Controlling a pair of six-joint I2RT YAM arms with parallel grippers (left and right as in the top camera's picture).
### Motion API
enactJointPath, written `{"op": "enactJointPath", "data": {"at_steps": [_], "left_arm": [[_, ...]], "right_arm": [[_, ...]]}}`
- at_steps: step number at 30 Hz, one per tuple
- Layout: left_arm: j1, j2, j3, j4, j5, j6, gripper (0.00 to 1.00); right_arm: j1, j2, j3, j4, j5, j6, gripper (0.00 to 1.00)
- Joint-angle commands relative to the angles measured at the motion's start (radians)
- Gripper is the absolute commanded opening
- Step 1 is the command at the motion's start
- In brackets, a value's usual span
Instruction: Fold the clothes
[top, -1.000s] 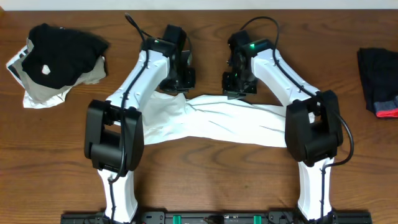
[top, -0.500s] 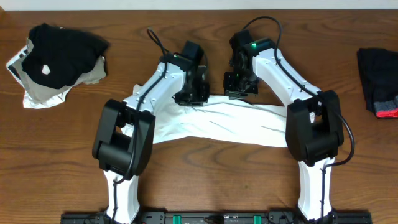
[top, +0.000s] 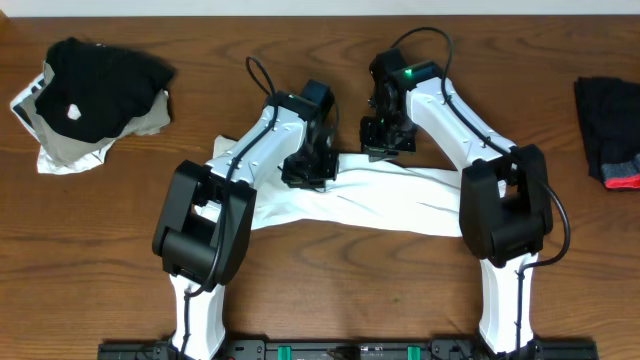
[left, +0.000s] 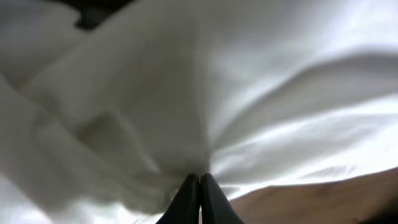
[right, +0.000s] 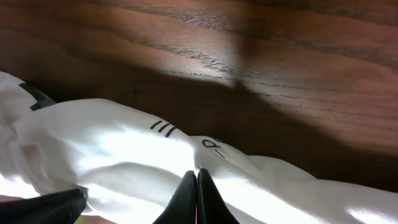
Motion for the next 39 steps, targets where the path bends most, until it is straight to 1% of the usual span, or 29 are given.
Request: {"op": "enactJointPath", "data": {"at_steps": [1,7,12,16,20,23,28,30,35,39], "left_arm": [[-0.003,0.008,-0.004,-0.027,0.009,-0.005,0.06],[0.0,0.008,-0.004,-0.075,0.008,0.046,0.06],[0.015,-0.008,-0.004,-0.111,-0.028,0.067,0.06],[0.045,-0.078,-0.004,-0.089,-0.034,0.067,0.05],[0.069,-0.175,-0.004,-0.027,-0.033,0.066,0.06],[0.07,-0.2,-0.004,-0.005,-0.033,0.047,0.06],[0.07,-0.172,-0.032,0.005,-0.014,-0.002,0.06],[0.074,-0.162,-0.048,0.013,-0.014,-0.012,0.06],[0.103,-0.147,-0.065,0.014,-0.016,-0.081,0.06],[0.129,-0.14,-0.08,0.019,-0.023,-0.088,0.06]], "right_arm": [[-0.008,-0.009,0.02,-0.01,-0.015,0.001,0.02],[-0.008,-0.009,0.02,-0.044,-0.023,0.0,0.01],[-0.008,-0.01,0.02,-0.065,-0.106,-0.02,0.01],[-0.008,-0.01,0.02,-0.05,-0.208,-0.031,0.01],[-0.004,-0.01,0.02,-0.011,-0.335,-0.086,0.01],[0.006,-0.01,0.019,0.015,-0.393,-0.097,0.01],[0.054,-0.01,0.018,0.034,-0.371,-0.088,0.01],[0.071,-0.01,0.018,0.032,-0.332,-0.055,0.01],[0.092,-0.01,0.01,0.03,-0.274,0.023,0.01],[0.093,-0.01,-0.01,0.031,-0.212,0.073,0.01]]}}
